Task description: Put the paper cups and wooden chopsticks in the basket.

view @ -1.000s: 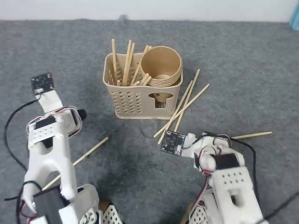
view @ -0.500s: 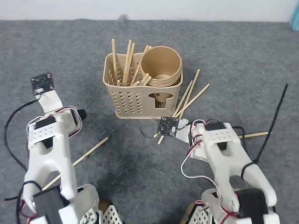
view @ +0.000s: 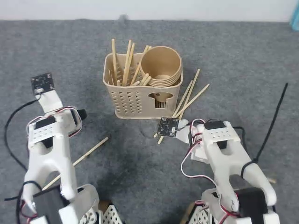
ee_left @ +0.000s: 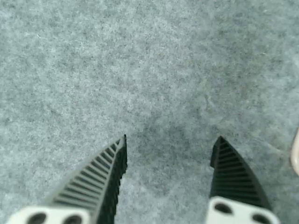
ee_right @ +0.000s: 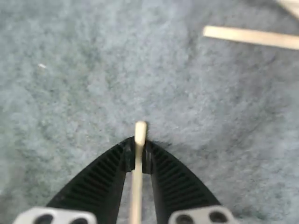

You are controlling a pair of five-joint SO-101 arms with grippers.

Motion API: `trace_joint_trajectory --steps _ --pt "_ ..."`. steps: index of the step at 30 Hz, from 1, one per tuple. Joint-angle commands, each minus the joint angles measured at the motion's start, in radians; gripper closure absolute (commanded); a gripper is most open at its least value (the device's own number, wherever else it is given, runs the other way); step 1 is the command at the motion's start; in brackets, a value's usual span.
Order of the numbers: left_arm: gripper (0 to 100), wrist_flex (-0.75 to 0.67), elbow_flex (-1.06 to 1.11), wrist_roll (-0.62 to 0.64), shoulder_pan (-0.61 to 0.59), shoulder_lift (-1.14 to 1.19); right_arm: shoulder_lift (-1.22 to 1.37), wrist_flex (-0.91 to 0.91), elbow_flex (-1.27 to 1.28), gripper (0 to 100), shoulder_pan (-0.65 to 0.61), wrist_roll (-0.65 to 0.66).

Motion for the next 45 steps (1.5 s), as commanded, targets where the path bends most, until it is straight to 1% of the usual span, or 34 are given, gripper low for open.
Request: trace_joint_trajectory --steps 1,5,10,15,19,22,28,32,38,41,43,45 --pt "72 -0.002 -0.044 -0.008 -0.005 0.000 -0.001 0.059 -0.040 99.1 -0.008 -0.040" --pt "72 -0.002 -0.044 -0.008 -0.005 0.000 -0.068 0.067 -0.040 99.1 -0.002 -0.143" --pt "72 -0.002 -0.044 -0.008 -0.005 0.000 -0.303 0.151 -0.037 99.1 -0.012 -0.272" --pt "72 -0.002 -0.044 -0.008 -0.002 0.005 -0.608 0.225 -0.023 99.1 -0.042 -0.488" --pt "72 -0.002 -0.042 -0.008 -0.002 0.005 -0.817 0.228 0.035 99.1 -0.041 -0.674" --pt "72 -0.002 -0.039 -0.008 -0.002 0.002 -0.938 0.220 0.094 99.1 -0.038 -0.743" --pt "72 -0.002 -0.041 -0.008 -0.002 0.003 -1.136 0.073 0.127 99.1 -0.012 -0.902" --pt "72 -0.002 -0.041 -0.008 -0.002 0.003 -1.233 -0.042 0.126 99.1 -0.010 -0.971" --pt "72 -0.002 -0.042 -0.008 0.000 0.005 -1.317 -0.257 0.123 99.1 -0.016 -1.074" --pt "72 -0.002 -0.042 -0.008 0.000 0.005 -1.343 -0.364 0.123 99.1 -0.016 -1.155" --pt "72 -0.002 -0.042 -0.008 0.000 0.005 -1.354 -0.427 0.123 99.1 -0.033 -1.229" --pt "72 -0.002 -0.042 -0.008 0.000 0.005 -1.359 -0.466 0.123 99.1 -0.093 -1.284"
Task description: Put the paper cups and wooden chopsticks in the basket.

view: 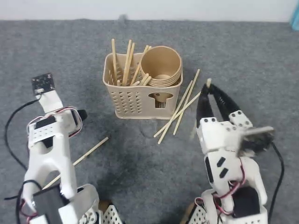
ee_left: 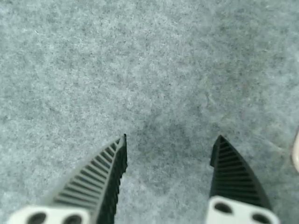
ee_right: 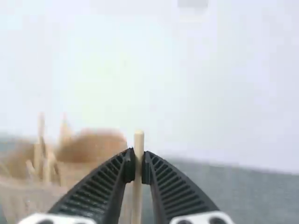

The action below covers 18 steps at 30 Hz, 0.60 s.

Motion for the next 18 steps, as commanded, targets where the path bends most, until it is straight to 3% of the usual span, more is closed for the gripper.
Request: trace_joint_trajectory --steps 1,8,18 --pt "72 -0.002 -0.042 -0.008 -0.002 -0.005 -0.013 -0.081 -0.017 99.1 -0.099 -0.103" --pt "72 -0.002 -0.042 -0.008 -0.002 -0.005 -0.005 -0.125 -0.017 99.1 -0.302 -0.269" --pt "72 -0.002 -0.044 -0.008 -0.002 -0.005 0.133 -0.452 -0.107 99.1 -0.410 -0.229"
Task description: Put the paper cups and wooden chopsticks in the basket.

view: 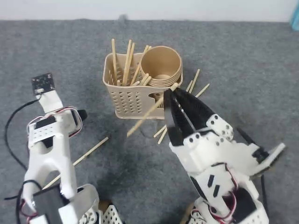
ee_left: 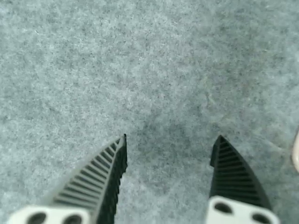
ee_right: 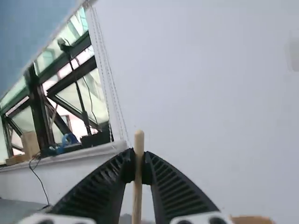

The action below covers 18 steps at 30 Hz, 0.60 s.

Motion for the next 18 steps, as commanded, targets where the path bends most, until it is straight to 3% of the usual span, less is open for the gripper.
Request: trace_joint_trajectory --steps 1,11,18 --pt "72 -0.002 -0.044 -0.008 -0.002 -0.005 0.148 -0.077 -0.137 99.1 -0.012 0.040" --pt "72 -0.002 -0.044 -0.008 -0.002 -0.005 0.696 -0.077 -0.680 99.1 -0.021 0.055" --pt "72 -0.002 -0.044 -0.008 -0.002 -0.005 1.072 -0.077 -1.040 99.1 -0.041 0.261"
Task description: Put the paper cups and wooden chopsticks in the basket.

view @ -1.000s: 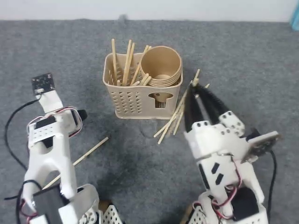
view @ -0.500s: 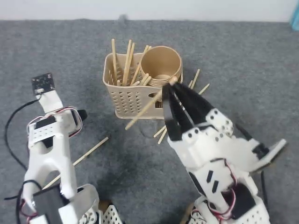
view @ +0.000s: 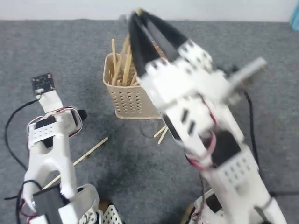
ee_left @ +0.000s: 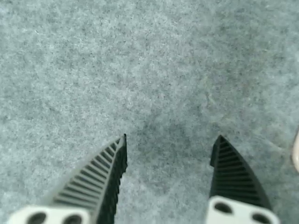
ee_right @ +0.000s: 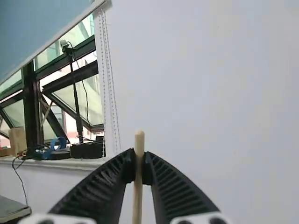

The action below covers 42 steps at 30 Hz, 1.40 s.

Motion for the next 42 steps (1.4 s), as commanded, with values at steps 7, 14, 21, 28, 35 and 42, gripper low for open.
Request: trace_joint_trajectory --steps 7,14,21,28,35,42 --pt "72 -0.014 -0.044 -0.008 -0.002 -0.005 0.414 -0.079 -0.334 99.1 -0.024 0.310" --pt "72 -0.014 -0.042 -0.006 -0.002 -0.005 0.496 -0.147 -0.313 99.1 -0.022 0.315" --pt "72 -0.014 -0.042 -0.006 -0.002 -0.005 0.478 -0.272 -0.135 99.1 -0.018 0.358" --pt "72 -0.015 -0.042 -0.006 -0.002 -0.005 0.437 -0.398 0.075 99.1 -0.016 0.387" --pt "72 -0.015 -0.044 -0.006 -0.002 -0.005 0.240 -0.397 0.361 99.1 -0.004 0.232" --pt "72 -0.015 -0.044 -0.006 0.006 -0.003 0.157 -0.188 0.439 99.1 0.042 0.072"
